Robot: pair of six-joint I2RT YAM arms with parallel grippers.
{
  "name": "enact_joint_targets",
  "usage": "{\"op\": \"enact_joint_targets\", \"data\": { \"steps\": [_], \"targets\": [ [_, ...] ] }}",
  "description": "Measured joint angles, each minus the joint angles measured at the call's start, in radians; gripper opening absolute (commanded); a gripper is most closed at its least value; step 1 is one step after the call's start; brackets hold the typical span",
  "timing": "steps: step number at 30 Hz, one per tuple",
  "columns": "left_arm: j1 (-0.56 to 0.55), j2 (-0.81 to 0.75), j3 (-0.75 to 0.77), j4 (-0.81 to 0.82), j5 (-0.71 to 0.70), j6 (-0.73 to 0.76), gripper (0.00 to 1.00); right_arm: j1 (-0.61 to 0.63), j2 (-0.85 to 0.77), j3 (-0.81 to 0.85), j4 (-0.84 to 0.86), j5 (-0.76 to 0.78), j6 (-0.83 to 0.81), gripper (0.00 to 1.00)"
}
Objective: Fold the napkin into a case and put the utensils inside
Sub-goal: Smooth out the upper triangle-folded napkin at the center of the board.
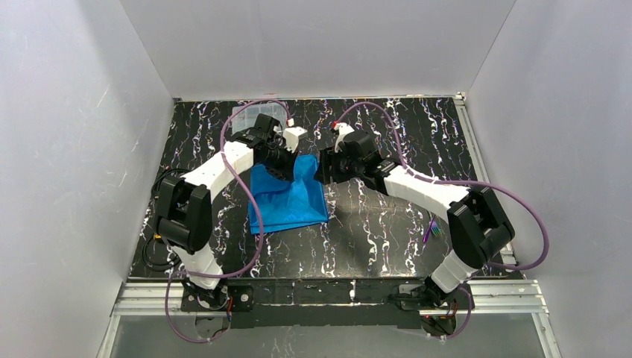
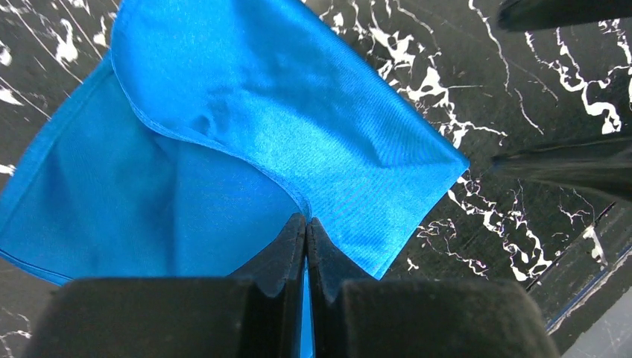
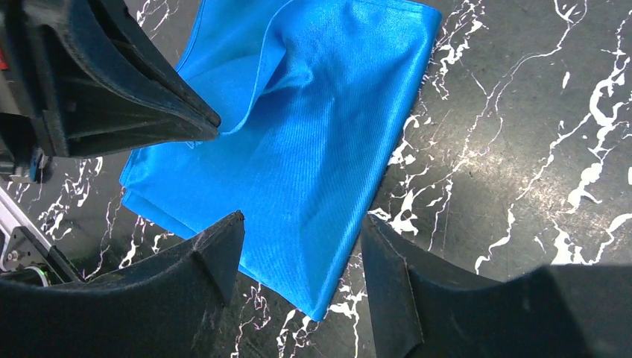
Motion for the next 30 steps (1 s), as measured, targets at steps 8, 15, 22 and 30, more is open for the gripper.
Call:
{"op": "enact_joint_targets", "data": {
  "steps": [8, 15, 22, 30],
  "targets": [
    [0.006, 0.017, -0.035, 0.010, 0.070, -0.066, 0.00, -0.034, -0.012, -0.026, -0.013, 0.010, 0.018, 0.66],
    [-0.016, 0.027, -0.075, 0.051, 0.150, -0.130, 0.00, -0.076, -0.012, -0.058, -0.043, 0.043, 0.042, 0.66],
    [-0.037, 0.055, -0.083, 0.095, 0.183, -0.168, 0.00, -0.078, -0.013, -0.073, -0.054, 0.058, 0.053, 0.66],
    [-0.084, 0.080, -0.095, 0.120, 0.188, -0.184, 0.00, -0.078, -0.013, -0.075, -0.054, 0.059, 0.058, 0.66]
  ]
}}
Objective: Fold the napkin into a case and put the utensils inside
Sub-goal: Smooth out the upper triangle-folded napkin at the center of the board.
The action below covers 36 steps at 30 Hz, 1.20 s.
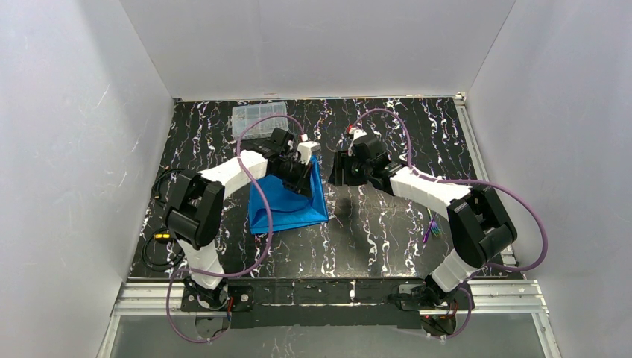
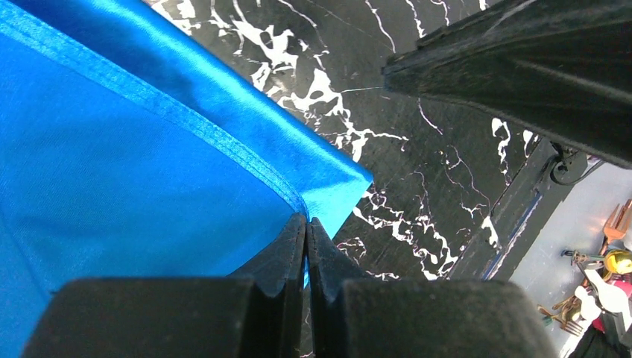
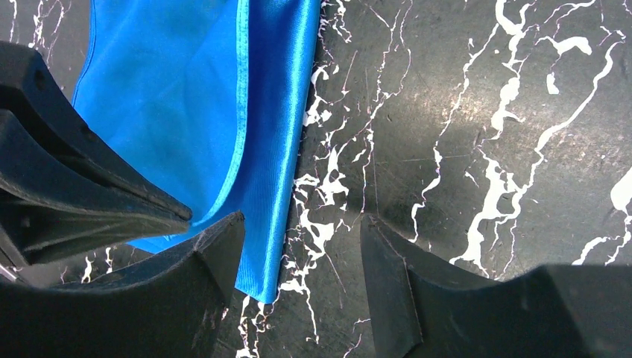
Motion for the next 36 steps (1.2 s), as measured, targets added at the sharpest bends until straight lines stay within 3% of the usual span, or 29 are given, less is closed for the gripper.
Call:
{"op": "enact_joint_targets", "data": {
  "steps": [19, 24, 27, 33, 36],
  "targets": [
    [-0.056, 0.026, -0.024, 0.057, 0.018, -0.025, 0.00, -0.006, 0.000, -0.017, 0.002, 0.006, 0.015, 0.67],
    [-0.077, 0.050, -0.024, 0.068, 0.018, -0.041, 0.15, -0.013, 0.000, -0.024, 0.005, 0.007, 0.018, 0.67],
    [-0.088, 0.060, -0.024, 0.071, 0.022, -0.049, 0.36, -0.015, -0.001, -0.036, 0.004, 0.010, 0.018, 0.67],
    [-0.091, 0.060, -0.024, 0.063, 0.021, -0.053, 0.48, -0.019, -0.003, -0.046, 0.005, 0.010, 0.018, 0.67],
    [-0.083, 0.034, -0.024, 0.013, 0.013, -0.030, 0.49, -0.019, -0.012, -0.048, 0.005, 0.010, 0.018, 0.65]
  ]
}}
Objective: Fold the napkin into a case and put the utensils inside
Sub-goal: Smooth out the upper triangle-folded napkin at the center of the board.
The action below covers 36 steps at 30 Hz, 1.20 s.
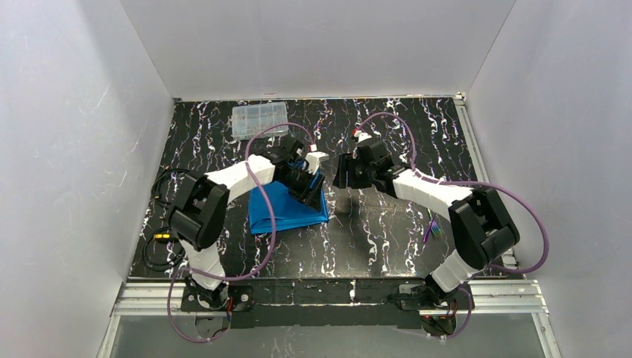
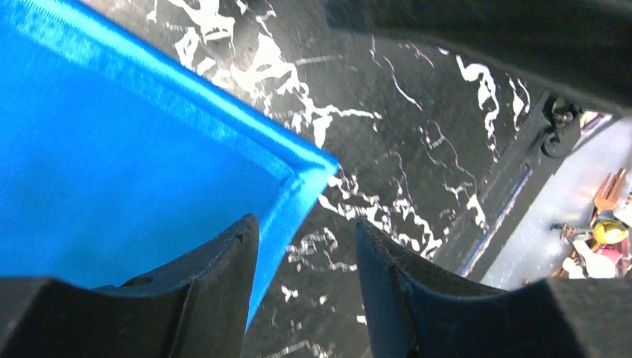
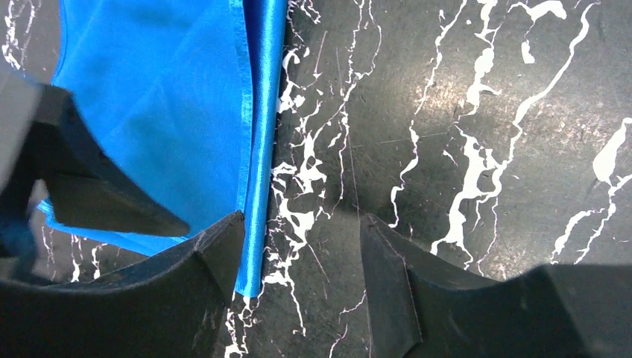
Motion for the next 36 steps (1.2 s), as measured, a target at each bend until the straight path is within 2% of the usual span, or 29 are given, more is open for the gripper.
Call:
{"op": "enact_joint_targets", "data": {
  "steps": [7, 10, 12, 17, 21, 25, 36],
  "targets": [
    [0.076, -0.224, 0.058, -0.213, -0.010, 0.140, 0.48, 0.000, -0.002, 0.003, 0.056, -0.048, 0.017, 0.54],
    [0.125, -0.320, 0.072, -0.270, 0.001, 0.238, 0.43, 0.008, 0.051, 0.042, 0.090, -0.090, 0.034, 0.41],
    [0.163, -0.352, 0.052, -0.306, 0.004, 0.319, 0.38, 0.018, 0.108, 0.082, 0.118, -0.126, 0.051, 0.36],
    [0.231, -0.266, -0.026, -0.372, 0.012, 0.461, 0.26, 0.069, 0.216, 0.148, 0.188, -0.214, 0.097, 0.24],
    [0.249, -0.188, -0.084, -0.382, 0.012, 0.520, 0.20, 0.095, 0.286, 0.161, 0.237, -0.273, 0.137, 0.21],
    [0.249, -0.185, -0.129, -0.369, 0.012, 0.563, 0.15, 0.088, 0.322, 0.142, 0.261, -0.295, 0.159, 0.20],
    [0.249, -0.185, -0.261, -0.299, 0.005, 0.641, 0.12, 0.045, 0.328, 0.071, 0.249, -0.303, 0.149, 0.18]
  ]
}}
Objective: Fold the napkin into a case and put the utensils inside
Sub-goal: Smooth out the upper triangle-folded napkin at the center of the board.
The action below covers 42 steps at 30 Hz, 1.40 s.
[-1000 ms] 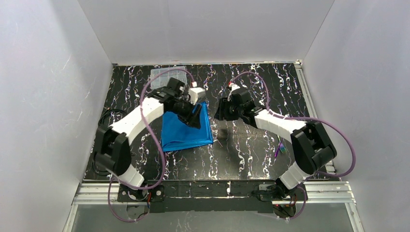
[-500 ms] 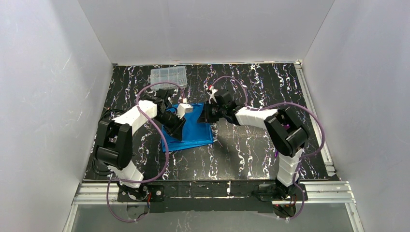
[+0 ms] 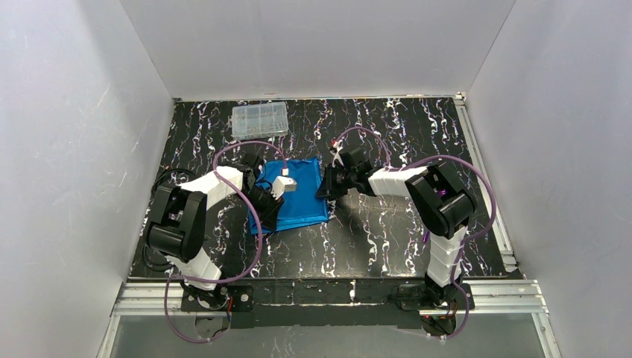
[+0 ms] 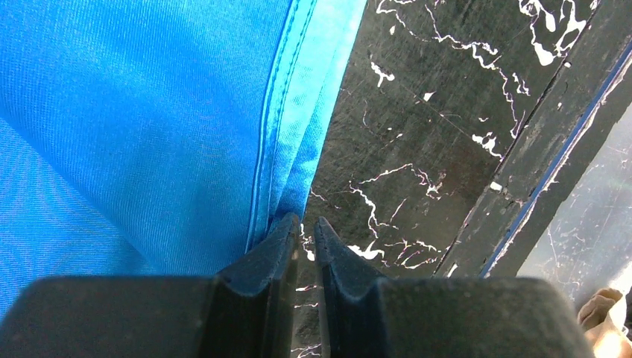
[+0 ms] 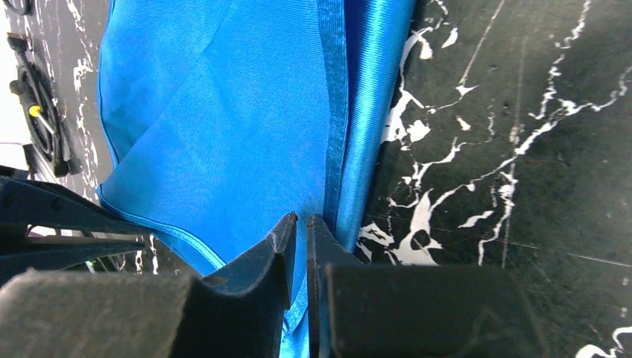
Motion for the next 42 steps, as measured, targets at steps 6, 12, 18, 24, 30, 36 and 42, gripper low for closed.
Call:
{"op": "enact_joint_targets", "data": {
  "steps": [6, 12, 18, 24, 30, 36, 42],
  "targets": [
    [0.000, -0.009, 0.002, -0.022, 0.031, 0.023, 0.24, -0.013, 0.000, 0.018, -0.053, 0.002, -0.035, 0.18],
    [0.000, -0.097, 0.118, -0.105, 0.082, 0.039, 0.39, -0.013, -0.008, 0.100, -0.142, 0.008, -0.062, 0.22],
    [0.000, -0.136, 0.156, -0.089, 0.066, 0.068, 0.38, -0.015, 0.043, 0.320, -0.171, 0.005, -0.066, 0.22],
    [0.000, -0.062, 0.117, -0.013, 0.023, 0.078, 0.31, -0.034, 0.159, 0.441, -0.121, -0.022, -0.031, 0.21],
    [0.000, -0.011, 0.043, 0.051, -0.005, 0.091, 0.21, -0.094, 0.283, 0.436, -0.092, -0.068, 0.036, 0.19],
    [0.000, -0.004, -0.009, 0.076, -0.011, 0.109, 0.15, -0.135, 0.315, 0.429, -0.031, -0.130, 0.089, 0.20],
    [0.000, -0.001, -0.020, 0.080, -0.003, 0.120, 0.15, -0.146, 0.316, 0.417, 0.032, -0.192, 0.130, 0.37]
  ]
}}
